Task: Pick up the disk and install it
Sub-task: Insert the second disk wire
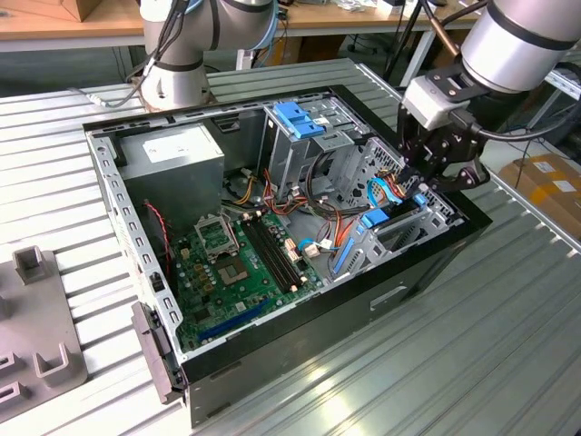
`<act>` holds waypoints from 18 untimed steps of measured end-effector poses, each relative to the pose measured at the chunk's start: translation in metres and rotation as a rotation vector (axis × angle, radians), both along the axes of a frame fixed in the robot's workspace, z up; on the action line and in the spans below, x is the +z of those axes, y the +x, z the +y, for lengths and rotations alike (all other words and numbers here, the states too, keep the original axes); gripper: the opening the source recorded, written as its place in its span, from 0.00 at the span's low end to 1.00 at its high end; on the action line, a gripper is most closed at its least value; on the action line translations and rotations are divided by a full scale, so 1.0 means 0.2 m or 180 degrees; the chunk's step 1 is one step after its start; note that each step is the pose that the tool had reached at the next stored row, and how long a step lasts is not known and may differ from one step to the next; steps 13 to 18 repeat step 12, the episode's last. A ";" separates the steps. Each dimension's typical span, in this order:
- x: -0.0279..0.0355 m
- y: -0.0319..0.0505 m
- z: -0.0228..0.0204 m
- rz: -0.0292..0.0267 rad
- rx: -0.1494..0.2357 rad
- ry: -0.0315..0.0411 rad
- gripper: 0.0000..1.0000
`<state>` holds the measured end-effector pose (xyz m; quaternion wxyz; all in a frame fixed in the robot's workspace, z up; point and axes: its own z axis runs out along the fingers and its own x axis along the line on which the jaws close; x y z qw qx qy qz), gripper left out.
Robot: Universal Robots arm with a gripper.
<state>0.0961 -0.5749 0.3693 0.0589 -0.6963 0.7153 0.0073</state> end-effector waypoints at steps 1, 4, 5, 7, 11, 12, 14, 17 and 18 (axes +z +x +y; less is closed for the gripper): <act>0.000 -0.010 0.004 0.0004 0.0000 0.0000 0.30; 0.000 -0.035 0.006 0.0004 0.0002 -0.0001 0.30; 0.000 -0.046 0.006 0.0004 0.0003 0.0000 0.30; -0.001 -0.077 0.006 0.0004 0.0004 -0.0001 0.30; -0.001 -0.080 0.006 0.0004 0.0005 0.0000 0.30; -0.001 -0.080 0.006 0.0004 0.0005 0.0000 0.30; -0.001 -0.080 0.006 0.0004 0.0005 0.0000 0.30; -0.001 -0.080 0.006 0.0004 0.0005 0.0000 0.30; -0.001 -0.080 0.006 0.0004 0.0005 0.0000 0.30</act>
